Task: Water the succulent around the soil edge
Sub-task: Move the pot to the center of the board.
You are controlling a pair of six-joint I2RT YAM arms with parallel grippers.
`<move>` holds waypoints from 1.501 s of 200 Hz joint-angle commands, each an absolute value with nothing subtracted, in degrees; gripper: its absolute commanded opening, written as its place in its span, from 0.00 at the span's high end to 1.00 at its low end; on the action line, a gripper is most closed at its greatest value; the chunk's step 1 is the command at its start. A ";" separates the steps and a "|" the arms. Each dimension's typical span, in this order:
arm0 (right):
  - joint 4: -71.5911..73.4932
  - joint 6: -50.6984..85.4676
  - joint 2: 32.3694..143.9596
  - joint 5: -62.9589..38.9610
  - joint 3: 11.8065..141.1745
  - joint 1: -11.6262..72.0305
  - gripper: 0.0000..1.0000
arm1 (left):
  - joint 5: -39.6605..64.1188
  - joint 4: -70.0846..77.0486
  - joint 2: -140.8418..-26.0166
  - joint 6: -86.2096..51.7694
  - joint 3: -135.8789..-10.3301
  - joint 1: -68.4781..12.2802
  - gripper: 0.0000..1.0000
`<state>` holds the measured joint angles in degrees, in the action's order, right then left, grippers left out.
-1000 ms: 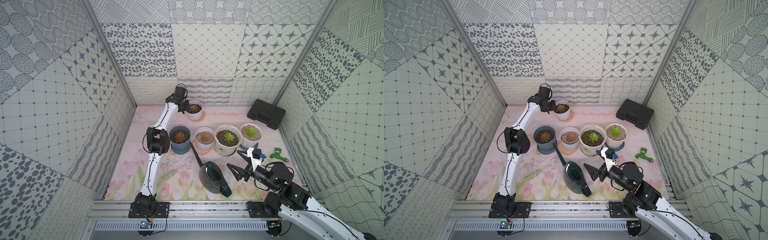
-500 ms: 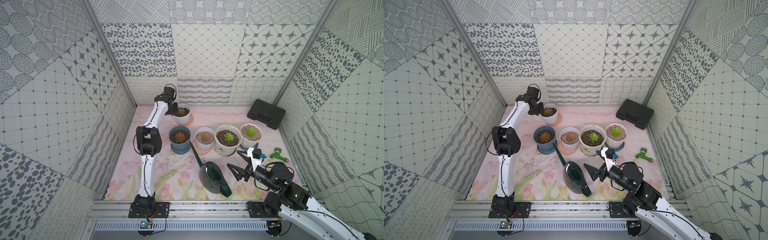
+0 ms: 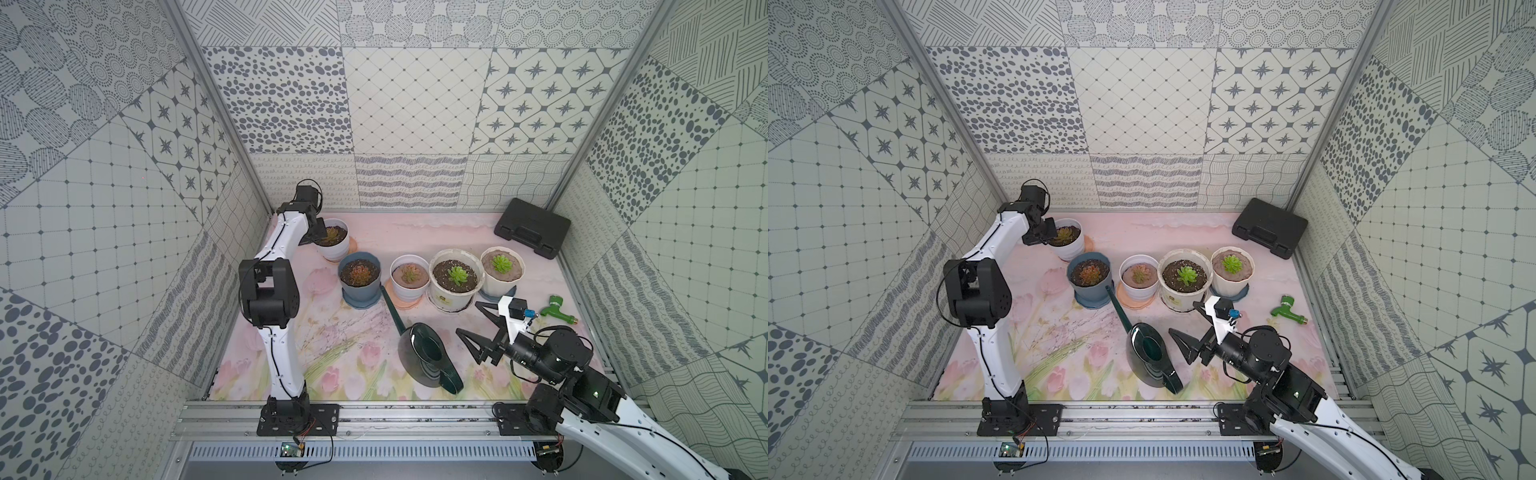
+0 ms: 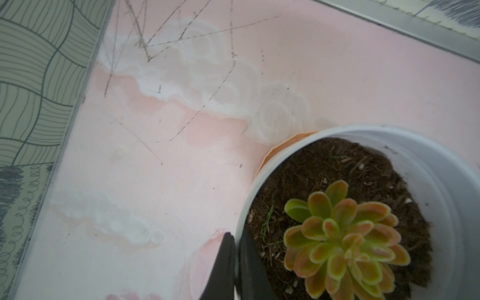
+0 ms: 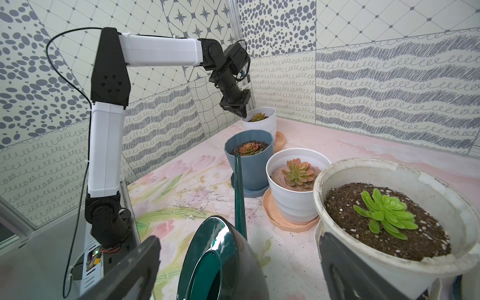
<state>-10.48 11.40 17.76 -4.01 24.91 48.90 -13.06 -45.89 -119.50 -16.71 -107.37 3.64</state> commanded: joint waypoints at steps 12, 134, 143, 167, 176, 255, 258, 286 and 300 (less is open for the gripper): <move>-8.17 12.39 16.87 -5.48 23.89 49.18 0.02 | -19.36 -45.71 -109.93 -15.61 -94.00 8.96 1.00; -6.78 13.80 17.28 -7.62 23.18 49.21 0.02 | -15.57 -48.23 -83.74 -15.21 -70.18 10.63 1.00; -6.77 13.84 17.39 -7.61 23.20 49.22 0.02 | -15.11 -48.63 -82.39 -15.03 -69.50 10.63 1.00; -6.83 13.80 17.57 -7.11 23.20 49.20 0.02 | -11.95 -48.36 -79.37 -15.26 -67.03 10.63 1.00; -6.86 13.84 17.70 -6.95 23.29 49.22 0.02 | -10.58 -47.81 -78.71 -15.71 -65.88 10.71 1.00; -6.86 13.27 19.01 -5.82 23.33 49.19 0.02 | -2.18 -39.10 -77.81 -21.85 -59.99 10.63 1.00; -6.86 13.22 19.10 -5.74 23.31 49.16 0.02 | -2.20 -38.85 -77.97 -21.96 -60.01 10.65 1.00; -6.90 12.97 19.83 -5.11 23.27 49.21 0.02 | -2.09 -36.64 -79.60 -22.58 -60.55 10.63 1.00; -6.94 12.86 20.29 -4.75 23.29 49.15 0.02 | -1.78 -35.68 -80.19 -22.59 -60.73 10.63 1.00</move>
